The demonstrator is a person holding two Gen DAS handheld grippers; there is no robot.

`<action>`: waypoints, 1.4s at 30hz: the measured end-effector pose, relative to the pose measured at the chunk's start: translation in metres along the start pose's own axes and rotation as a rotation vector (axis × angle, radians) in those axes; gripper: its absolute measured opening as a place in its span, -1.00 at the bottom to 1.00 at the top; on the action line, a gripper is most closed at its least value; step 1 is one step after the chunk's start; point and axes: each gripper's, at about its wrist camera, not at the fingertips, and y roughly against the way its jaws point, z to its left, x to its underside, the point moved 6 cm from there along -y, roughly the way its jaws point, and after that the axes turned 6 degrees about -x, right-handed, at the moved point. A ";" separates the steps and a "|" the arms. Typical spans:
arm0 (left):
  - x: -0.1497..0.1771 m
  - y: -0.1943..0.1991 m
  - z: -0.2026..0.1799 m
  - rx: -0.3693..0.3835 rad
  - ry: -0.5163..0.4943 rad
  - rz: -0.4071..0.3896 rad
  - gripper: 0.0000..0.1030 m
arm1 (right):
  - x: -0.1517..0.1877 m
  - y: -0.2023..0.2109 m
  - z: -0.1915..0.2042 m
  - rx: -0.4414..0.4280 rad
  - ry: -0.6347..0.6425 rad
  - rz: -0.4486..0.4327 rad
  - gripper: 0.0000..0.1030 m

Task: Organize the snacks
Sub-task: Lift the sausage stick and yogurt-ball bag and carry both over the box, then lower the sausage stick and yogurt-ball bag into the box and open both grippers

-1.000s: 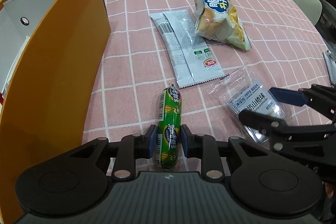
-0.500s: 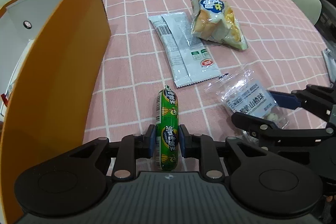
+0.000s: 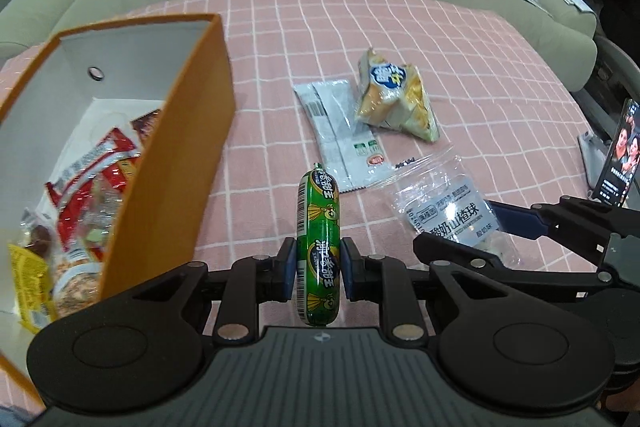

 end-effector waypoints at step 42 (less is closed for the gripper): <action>-0.060 0.026 0.197 -0.207 0.070 -0.072 -0.52 | -0.146 -0.105 0.201 -0.092 0.599 0.003 0.00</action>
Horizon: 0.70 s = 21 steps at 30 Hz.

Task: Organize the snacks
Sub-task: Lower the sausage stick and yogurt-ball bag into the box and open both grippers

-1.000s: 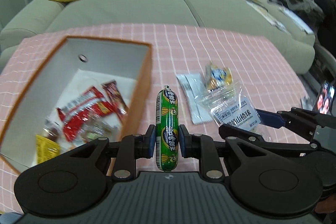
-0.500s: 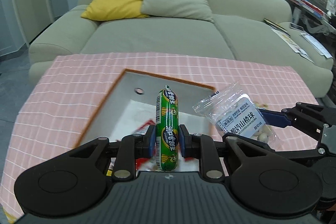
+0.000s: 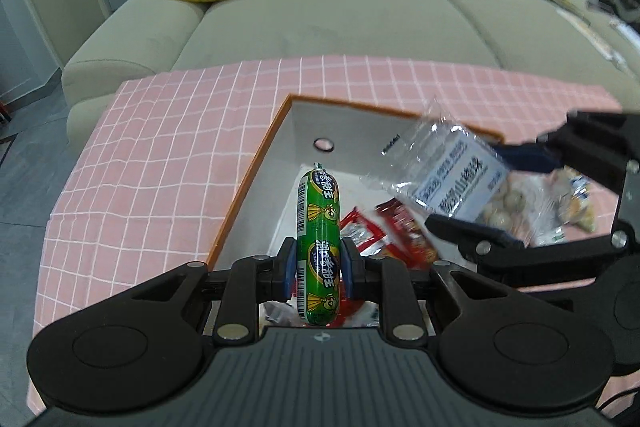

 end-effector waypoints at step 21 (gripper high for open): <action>0.004 -0.079 -0.012 0.004 -0.031 0.153 -0.52 | 0.018 -0.094 -0.022 0.020 0.138 0.188 0.00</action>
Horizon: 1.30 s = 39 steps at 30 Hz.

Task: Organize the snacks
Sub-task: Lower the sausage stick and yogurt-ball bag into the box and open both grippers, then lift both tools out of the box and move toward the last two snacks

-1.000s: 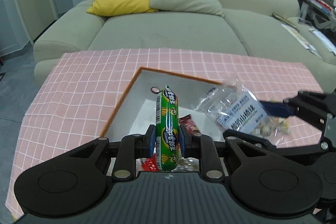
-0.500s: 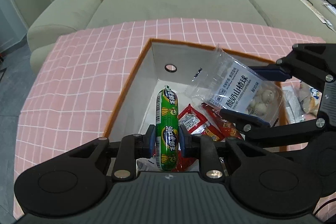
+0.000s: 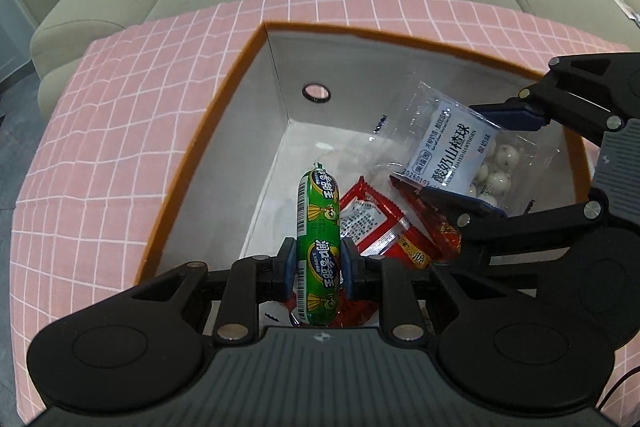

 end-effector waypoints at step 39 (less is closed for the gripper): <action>0.007 0.088 0.000 0.009 0.079 -0.242 0.70 | 0.023 0.097 -0.001 0.045 -0.199 -0.104 0.49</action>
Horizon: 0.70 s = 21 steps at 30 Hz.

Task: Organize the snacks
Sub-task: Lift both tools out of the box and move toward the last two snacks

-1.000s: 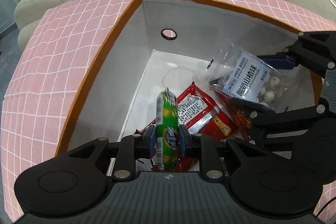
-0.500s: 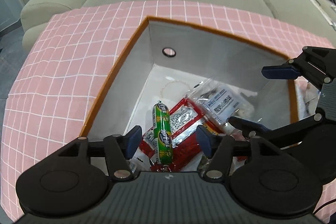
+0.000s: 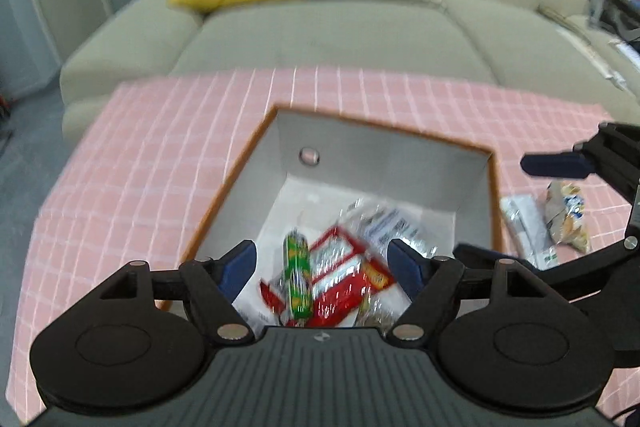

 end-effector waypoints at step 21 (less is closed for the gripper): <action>0.015 0.075 -0.071 0.087 0.031 -0.168 0.53 | 0.105 0.101 -0.025 0.104 -0.296 -0.144 0.59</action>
